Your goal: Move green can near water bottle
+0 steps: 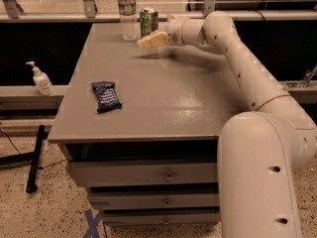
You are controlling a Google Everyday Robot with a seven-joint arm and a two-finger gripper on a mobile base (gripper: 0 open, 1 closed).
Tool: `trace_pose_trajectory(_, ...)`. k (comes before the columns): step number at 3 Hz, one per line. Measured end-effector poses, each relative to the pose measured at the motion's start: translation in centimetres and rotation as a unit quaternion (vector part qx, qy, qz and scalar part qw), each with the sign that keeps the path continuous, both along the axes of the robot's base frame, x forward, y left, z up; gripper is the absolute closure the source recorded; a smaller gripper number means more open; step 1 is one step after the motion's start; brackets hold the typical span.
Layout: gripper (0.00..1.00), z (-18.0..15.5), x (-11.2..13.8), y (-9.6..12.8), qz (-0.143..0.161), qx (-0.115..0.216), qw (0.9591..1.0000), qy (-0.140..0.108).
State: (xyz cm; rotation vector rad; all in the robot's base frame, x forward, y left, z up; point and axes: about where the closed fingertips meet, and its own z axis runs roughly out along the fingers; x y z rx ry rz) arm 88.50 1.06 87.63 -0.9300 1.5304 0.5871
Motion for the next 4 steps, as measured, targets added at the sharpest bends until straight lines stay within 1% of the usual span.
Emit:
trace_pose_trajectory(1, 0.00, 0.9, -1.5, -3.1, -0.011, -0.002, 0.9999, -0.004)
trace_pose_trajectory(2, 0.00, 2.6, -4.1, -7.4, -0.022, 0.002, 0.9997, -0.014)
trace_pose_trajectory(3, 0.00, 4.3, -7.0, -12.2, -0.025, 0.017, 0.9993, -0.021)
trace_pose_trajectory(4, 0.00, 4.3, -7.3, -13.5, -0.031, 0.018, 0.9991, -0.021)
